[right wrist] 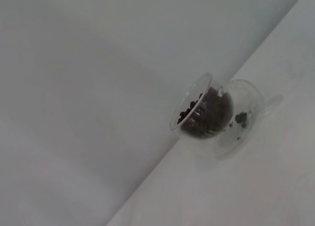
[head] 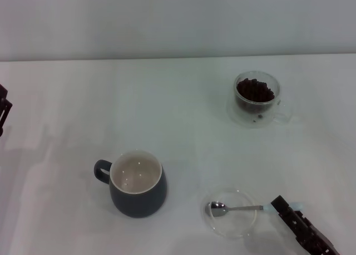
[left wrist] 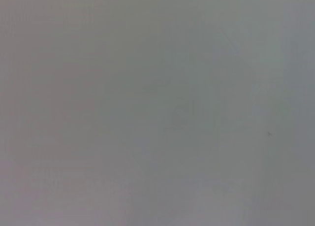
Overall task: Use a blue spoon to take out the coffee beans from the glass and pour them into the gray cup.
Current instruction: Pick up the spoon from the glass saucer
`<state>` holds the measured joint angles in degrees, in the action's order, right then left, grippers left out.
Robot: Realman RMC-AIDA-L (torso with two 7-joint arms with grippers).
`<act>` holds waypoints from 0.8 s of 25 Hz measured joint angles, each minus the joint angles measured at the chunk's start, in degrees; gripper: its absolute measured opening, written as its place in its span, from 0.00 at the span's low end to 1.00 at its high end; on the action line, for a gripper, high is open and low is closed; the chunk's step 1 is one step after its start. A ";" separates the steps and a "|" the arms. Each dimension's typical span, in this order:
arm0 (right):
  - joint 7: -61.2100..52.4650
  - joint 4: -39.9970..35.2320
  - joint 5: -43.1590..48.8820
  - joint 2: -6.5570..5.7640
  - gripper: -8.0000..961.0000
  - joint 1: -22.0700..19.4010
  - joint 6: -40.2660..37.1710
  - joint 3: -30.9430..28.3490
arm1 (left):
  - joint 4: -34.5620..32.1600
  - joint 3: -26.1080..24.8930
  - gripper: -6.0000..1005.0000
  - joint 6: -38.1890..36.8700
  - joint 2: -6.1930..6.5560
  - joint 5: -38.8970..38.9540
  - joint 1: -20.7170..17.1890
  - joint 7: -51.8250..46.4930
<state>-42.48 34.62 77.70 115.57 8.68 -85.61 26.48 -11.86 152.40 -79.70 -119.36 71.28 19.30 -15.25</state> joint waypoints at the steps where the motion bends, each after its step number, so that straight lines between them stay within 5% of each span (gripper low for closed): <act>1: 0.00 -0.04 0.11 0.00 0.81 0.07 0.00 -0.03 | 0.00 0.00 0.88 -0.03 0.00 0.00 0.00 -0.04; 9: -0.64 -0.48 0.80 -0.02 0.76 1.71 0.17 -0.52 | -0.05 0.02 0.88 -0.10 0.00 0.00 0.11 0.03; 15: -1.86 -1.07 0.85 -0.09 0.58 1.86 0.37 -0.16 | -0.03 0.00 0.88 -0.11 0.07 0.14 0.05 -0.08; 20: -2.41 -1.34 0.88 -0.09 0.57 1.95 0.94 0.02 | 0.00 0.00 0.88 -0.11 0.09 0.07 -0.13 -0.10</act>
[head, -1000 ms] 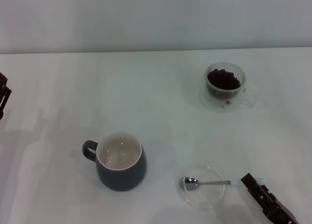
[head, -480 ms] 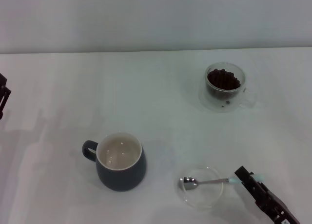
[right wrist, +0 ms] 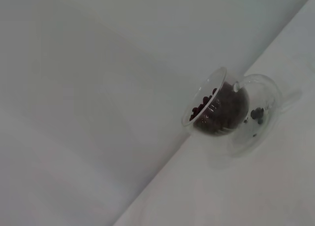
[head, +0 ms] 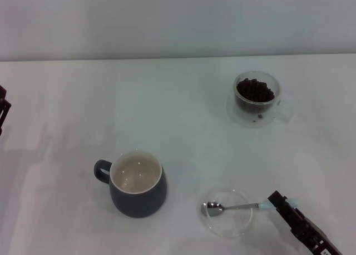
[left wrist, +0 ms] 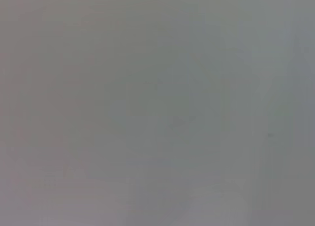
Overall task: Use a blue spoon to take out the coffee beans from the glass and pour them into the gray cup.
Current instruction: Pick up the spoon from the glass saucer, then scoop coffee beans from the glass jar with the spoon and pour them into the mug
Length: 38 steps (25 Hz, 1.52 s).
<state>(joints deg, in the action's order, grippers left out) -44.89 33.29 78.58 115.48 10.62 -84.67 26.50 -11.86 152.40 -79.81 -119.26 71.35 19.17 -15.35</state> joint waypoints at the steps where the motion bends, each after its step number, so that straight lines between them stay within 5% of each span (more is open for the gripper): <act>1: -0.13 -0.07 0.00 0.00 0.57 0.00 0.01 0.01 | 0.00 0.00 0.88 0.00 0.00 0.05 -0.05 -0.01; 6: -1.01 -0.90 1.29 0.00 0.56 0.06 0.22 -0.05 | 0.00 0.00 0.88 0.00 0.00 0.28 -0.14 -0.10; 19: -4.18 -2.62 1.94 -0.09 0.16 0.31 -0.60 0.14 | 0.09 0.01 0.88 0.00 0.00 0.28 -0.28 -0.12; 31: -15.41 -10.85 2.74 -0.46 0.16 -0.08 -5.47 2.43 | -0.33 0.01 0.88 -0.09 -0.10 0.88 -0.28 -0.12; 38: -22.04 -23.55 2.45 -0.67 0.16 -1.24 -10.32 2.59 | -0.45 0.45 0.88 -0.10 -0.14 0.77 -0.90 -0.96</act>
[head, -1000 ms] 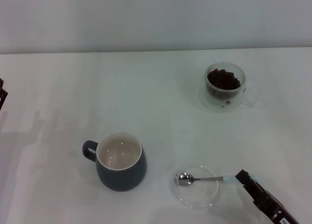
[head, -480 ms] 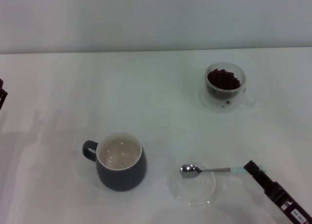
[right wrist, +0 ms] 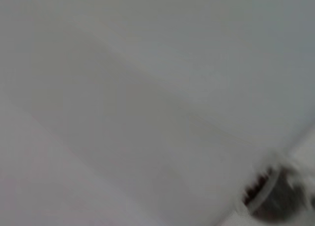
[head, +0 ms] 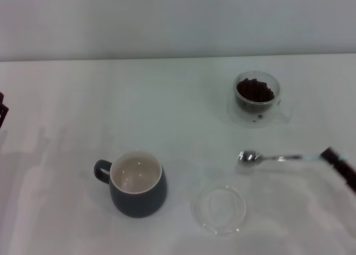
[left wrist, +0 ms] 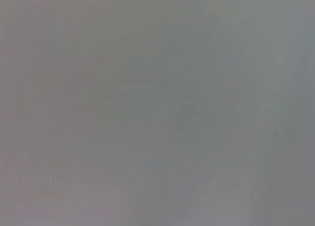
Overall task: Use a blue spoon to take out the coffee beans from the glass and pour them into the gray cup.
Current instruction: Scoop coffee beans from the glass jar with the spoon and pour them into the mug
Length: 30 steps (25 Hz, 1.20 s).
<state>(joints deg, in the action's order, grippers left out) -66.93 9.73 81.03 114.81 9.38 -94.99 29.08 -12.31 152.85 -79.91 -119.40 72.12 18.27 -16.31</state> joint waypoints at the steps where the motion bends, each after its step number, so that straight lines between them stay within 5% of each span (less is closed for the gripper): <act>1: -1.14 -2.58 -0.07 -0.03 0.16 0.14 -0.75 0.00 | -0.21 0.02 0.88 -0.07 -0.04 -0.07 -0.23 -0.18; 12: -9.26 -27.14 0.43 -1.42 0.16 9.54 1.97 0.86 | -1.43 0.02 0.88 -0.35 -0.21 0.01 -3.17 -3.59; 23: -14.32 -46.09 0.63 -3.75 0.16 13.94 21.32 17.88 | -0.74 -0.37 0.87 5.33 -0.04 0.83 -3.58 -8.37; 30: -14.53 -48.10 3.73 -4.48 0.16 14.78 27.15 19.05 | -0.96 -0.36 0.87 6.63 -0.04 1.39 -3.11 -8.38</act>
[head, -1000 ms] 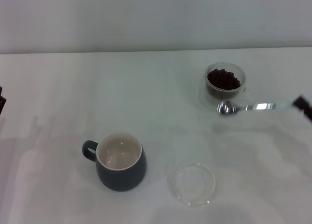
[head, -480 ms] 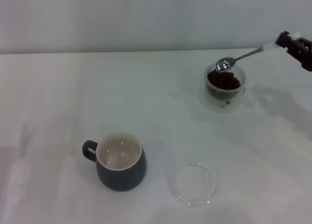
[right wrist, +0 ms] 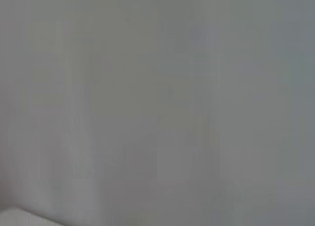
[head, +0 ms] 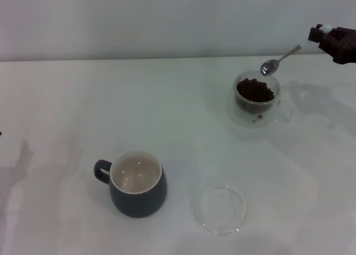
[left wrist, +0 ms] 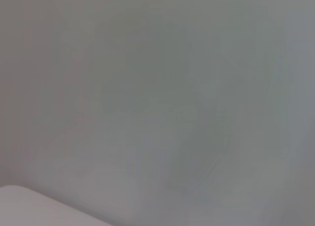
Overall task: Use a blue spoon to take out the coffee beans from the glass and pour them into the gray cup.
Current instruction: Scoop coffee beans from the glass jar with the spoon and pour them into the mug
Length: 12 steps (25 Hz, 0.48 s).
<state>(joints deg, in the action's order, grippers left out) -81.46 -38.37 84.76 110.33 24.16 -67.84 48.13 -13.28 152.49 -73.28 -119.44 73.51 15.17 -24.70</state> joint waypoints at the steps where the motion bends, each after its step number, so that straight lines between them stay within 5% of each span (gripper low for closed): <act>1: -0.09 -0.06 0.61 -0.10 0.16 0.16 0.50 0.02 | -0.04 0.00 0.87 0.00 0.00 0.25 0.13 0.00; 12: -0.36 -0.31 5.71 -0.48 0.16 0.95 2.19 0.81 | -0.07 -0.08 0.87 0.07 0.00 1.33 0.65 0.00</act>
<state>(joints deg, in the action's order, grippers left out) -81.83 -38.68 90.48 109.85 25.12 -65.65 48.94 -13.34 152.41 -73.21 -119.44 74.83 15.81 -24.70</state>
